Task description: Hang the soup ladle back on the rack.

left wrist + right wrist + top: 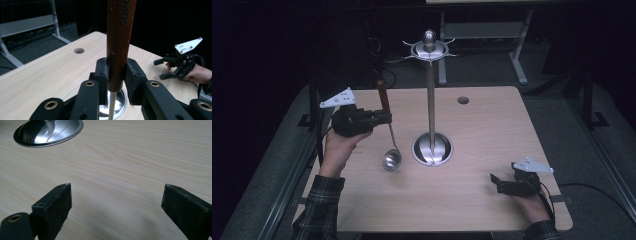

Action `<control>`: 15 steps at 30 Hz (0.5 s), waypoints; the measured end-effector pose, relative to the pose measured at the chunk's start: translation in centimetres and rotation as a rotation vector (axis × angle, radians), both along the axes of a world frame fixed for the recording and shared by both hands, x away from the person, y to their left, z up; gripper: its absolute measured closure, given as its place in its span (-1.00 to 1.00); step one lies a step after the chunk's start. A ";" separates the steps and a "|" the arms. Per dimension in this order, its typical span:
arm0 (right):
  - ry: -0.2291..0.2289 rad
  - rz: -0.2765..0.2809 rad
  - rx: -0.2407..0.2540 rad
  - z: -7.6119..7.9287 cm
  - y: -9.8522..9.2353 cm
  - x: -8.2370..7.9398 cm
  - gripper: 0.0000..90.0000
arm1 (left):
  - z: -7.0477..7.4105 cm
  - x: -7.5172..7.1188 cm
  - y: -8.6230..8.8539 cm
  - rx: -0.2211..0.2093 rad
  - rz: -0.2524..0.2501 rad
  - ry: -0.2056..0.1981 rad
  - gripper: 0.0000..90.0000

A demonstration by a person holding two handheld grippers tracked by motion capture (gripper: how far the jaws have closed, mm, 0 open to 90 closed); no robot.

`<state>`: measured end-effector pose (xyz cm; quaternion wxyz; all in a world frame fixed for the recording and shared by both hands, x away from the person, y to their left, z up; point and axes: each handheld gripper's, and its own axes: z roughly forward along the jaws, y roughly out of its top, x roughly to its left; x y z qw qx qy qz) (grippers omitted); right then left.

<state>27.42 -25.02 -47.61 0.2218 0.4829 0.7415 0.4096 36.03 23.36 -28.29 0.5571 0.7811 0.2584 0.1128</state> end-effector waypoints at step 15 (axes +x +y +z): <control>-0.002 -0.003 -0.001 0.0 -0.1 0.0 -0.80 | 4.6 1.0 -1.3 0.019 -0.053 -0.062 0.63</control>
